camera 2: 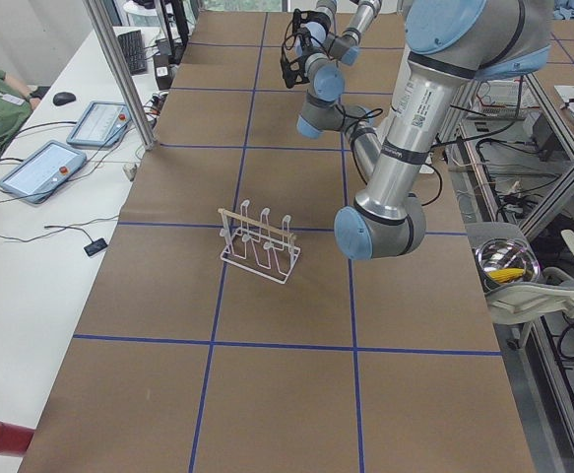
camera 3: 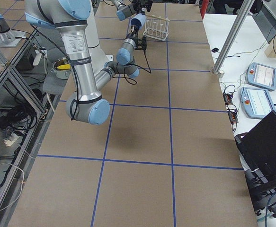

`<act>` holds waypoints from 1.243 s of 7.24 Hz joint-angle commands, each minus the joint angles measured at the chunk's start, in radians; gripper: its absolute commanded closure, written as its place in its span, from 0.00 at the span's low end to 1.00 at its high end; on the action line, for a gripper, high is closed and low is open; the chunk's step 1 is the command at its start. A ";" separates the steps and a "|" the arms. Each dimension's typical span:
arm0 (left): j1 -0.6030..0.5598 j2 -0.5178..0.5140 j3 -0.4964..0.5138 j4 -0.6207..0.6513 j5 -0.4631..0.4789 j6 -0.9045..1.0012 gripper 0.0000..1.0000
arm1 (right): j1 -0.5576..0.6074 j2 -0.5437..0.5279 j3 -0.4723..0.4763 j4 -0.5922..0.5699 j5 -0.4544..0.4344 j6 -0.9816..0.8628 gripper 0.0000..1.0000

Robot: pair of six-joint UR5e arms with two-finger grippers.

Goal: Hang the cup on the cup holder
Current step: 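Grasp the cup's wide end with the left gripper, then open the right gripper and withdraw it while the left arm pulls the cup away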

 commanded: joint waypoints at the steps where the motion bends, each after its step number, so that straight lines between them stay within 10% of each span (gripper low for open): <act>1: 0.000 0.004 -0.003 0.000 0.000 0.004 1.00 | -0.002 -0.001 0.005 0.004 0.000 0.007 0.50; 2: 0.000 0.004 -0.004 0.000 0.000 0.004 1.00 | -0.002 -0.001 0.007 0.004 -0.003 0.010 0.00; 9: -0.069 0.030 -0.027 0.006 -0.098 0.006 1.00 | 0.052 -0.116 -0.002 0.002 0.017 -0.057 0.00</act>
